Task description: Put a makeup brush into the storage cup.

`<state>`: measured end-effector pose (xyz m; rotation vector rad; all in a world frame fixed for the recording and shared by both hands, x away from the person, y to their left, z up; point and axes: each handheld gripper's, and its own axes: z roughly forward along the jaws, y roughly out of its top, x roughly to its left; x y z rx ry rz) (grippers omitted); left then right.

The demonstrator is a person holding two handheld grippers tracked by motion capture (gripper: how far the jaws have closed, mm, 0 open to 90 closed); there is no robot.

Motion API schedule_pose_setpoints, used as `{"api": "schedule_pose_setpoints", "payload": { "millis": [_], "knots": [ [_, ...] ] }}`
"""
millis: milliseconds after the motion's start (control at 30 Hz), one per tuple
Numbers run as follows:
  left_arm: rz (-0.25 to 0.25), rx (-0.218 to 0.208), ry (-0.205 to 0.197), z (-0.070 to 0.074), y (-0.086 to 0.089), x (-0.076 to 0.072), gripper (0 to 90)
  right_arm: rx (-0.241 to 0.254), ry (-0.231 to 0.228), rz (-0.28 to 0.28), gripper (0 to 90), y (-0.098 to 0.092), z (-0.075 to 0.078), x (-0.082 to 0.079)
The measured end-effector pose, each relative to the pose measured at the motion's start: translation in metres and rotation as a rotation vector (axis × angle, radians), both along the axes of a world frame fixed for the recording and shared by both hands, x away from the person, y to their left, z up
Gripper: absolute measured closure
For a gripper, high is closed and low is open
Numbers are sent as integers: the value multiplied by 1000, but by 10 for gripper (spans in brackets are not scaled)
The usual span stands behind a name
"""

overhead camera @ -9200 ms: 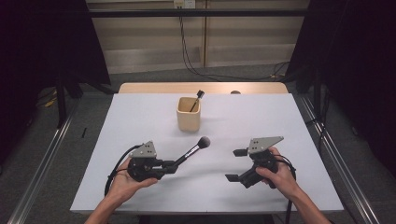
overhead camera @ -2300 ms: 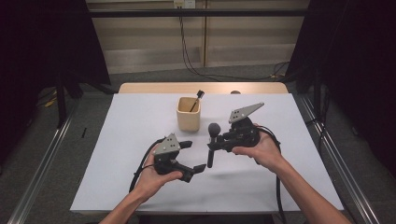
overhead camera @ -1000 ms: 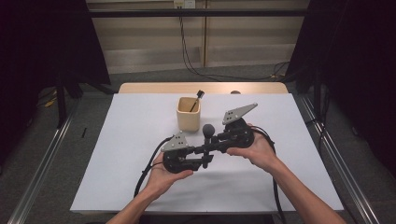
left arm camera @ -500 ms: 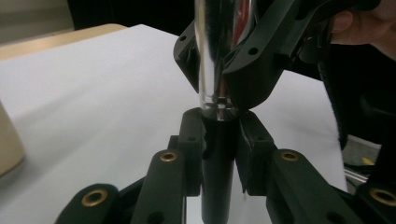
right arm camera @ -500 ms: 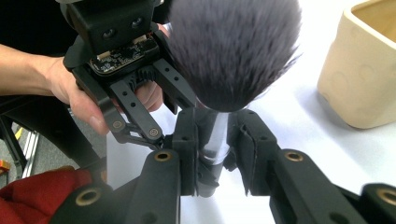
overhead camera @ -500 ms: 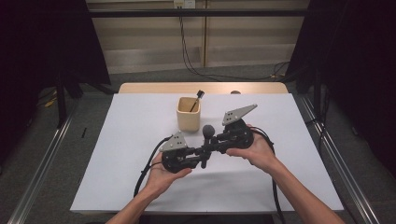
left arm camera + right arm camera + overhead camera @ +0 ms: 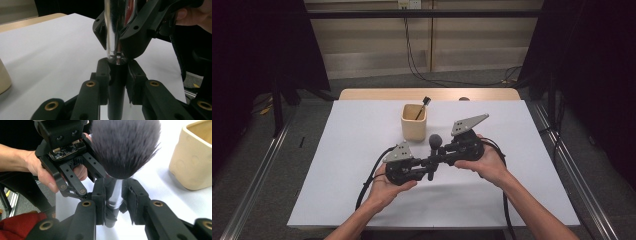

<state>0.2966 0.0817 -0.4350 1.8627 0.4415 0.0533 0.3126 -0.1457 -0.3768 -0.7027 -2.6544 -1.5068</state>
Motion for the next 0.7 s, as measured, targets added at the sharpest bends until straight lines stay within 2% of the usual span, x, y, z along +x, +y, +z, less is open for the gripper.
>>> {"api": "schedule_pose_setpoints", "payload": {
  "millis": [67, 200, 333, 500, 600, 700],
  "knots": [
    [2, -3, 8, 0, 0, 1, 748, 18, 5, -2, 672, -1, 0, 0],
    [11, 0, 11, -1, 2, 2, 748, 24, -3, -18, 613, -2, 1, -2],
    [11, -1, 10, 0, 3, 2, 748, 41, -23, -48, 459, -5, 0, -3],
    [23, 5, 6, 0, 4, 2, 748, 53, -34, -74, 359, -7, 0, -4],
    [28, 5, 6, 0, 5, 2, 748, 80, -43, -84, 306, -9, -3, -6],
    [33, -6, 7, 0, 6, 2, 748, 70, -45, -108, 227, -10, -6, -6]
  ]
}}
